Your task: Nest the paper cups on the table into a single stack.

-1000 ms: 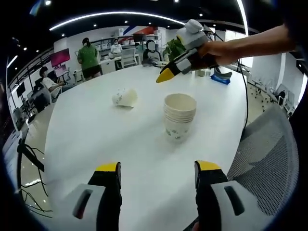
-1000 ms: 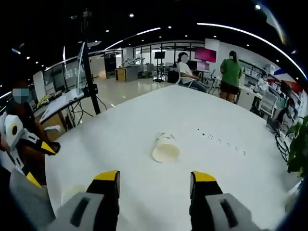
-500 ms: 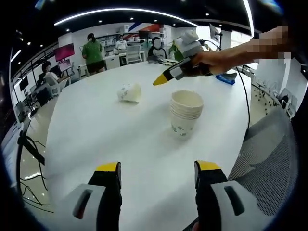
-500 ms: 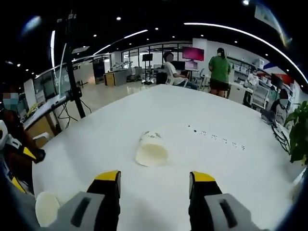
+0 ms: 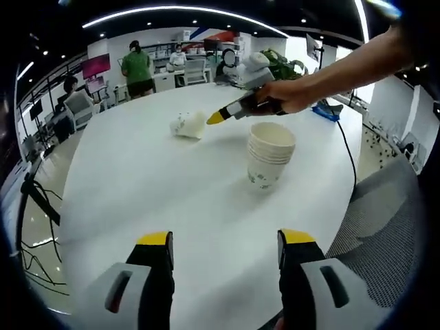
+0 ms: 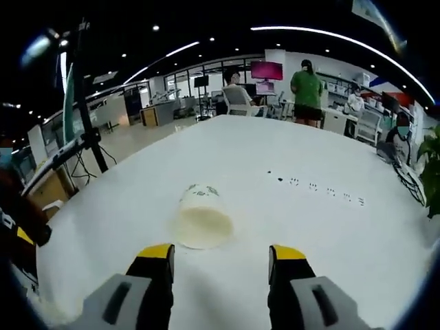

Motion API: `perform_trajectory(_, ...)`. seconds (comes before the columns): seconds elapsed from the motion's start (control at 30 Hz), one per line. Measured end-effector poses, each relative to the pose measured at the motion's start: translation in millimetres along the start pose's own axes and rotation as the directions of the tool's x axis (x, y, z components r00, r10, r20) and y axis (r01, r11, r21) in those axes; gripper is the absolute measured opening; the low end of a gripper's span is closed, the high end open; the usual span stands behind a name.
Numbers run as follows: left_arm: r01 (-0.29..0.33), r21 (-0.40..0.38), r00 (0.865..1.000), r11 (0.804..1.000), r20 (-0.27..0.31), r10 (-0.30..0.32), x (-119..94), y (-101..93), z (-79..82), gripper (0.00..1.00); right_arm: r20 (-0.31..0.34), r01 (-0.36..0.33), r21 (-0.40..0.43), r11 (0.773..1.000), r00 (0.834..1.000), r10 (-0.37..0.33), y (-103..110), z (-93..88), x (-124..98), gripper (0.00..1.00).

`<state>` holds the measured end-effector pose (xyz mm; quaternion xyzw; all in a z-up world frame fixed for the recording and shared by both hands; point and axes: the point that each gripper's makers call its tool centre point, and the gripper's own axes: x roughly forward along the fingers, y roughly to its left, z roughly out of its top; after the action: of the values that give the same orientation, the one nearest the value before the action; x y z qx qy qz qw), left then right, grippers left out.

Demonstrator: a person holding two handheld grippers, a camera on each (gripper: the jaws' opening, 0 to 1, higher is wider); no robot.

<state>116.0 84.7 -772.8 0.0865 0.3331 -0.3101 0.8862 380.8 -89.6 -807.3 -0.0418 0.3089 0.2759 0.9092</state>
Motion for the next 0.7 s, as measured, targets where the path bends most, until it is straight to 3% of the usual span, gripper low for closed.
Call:
perform_trajectory(0.17, 0.004, -0.006, 1.0, 1.0, -0.002, -0.004, 3.1, 0.1, 0.4, 0.6, 0.016, -0.002, 0.045, 0.999, 1.0, 0.001, -5.5, 5.3, 27.9, 0.54)
perform_trajectory(0.23, 0.004, -0.007, 1.0, 1.0, -0.002, -0.004, 4.9, 1.4, 1.2, 0.6, 0.026, 0.002, 0.052, 0.999, 1.0, -0.003, -3.0, 13.7, 27.4, 0.52)
perform_trajectory(0.33, 0.0, -0.005, 1.0, 1.0, -0.005, 0.0, 7.0, 5.0, 2.1, 0.59, -0.002, 0.011, 0.035, 0.999, 1.0, -0.011, -5.4, 4.8, 39.6, 0.48)
perform_trajectory(0.43, -0.002, -0.003, 1.0, 1.0, -0.004, 0.002, 7.2, 8.0, 3.6, 0.59, 0.012, 0.007, 0.055, 0.998, 1.0, -0.008, -9.1, 4.1, 55.9, 0.45)
perform_trajectory(0.7, -0.013, 0.0, 1.0, 1.0, -0.011, 0.013, 6.6, 14.1, 2.0, 0.59, 0.069, -0.003, 0.097, 0.995, 0.998, -0.004, -8.9, 19.5, 66.1, 0.4)
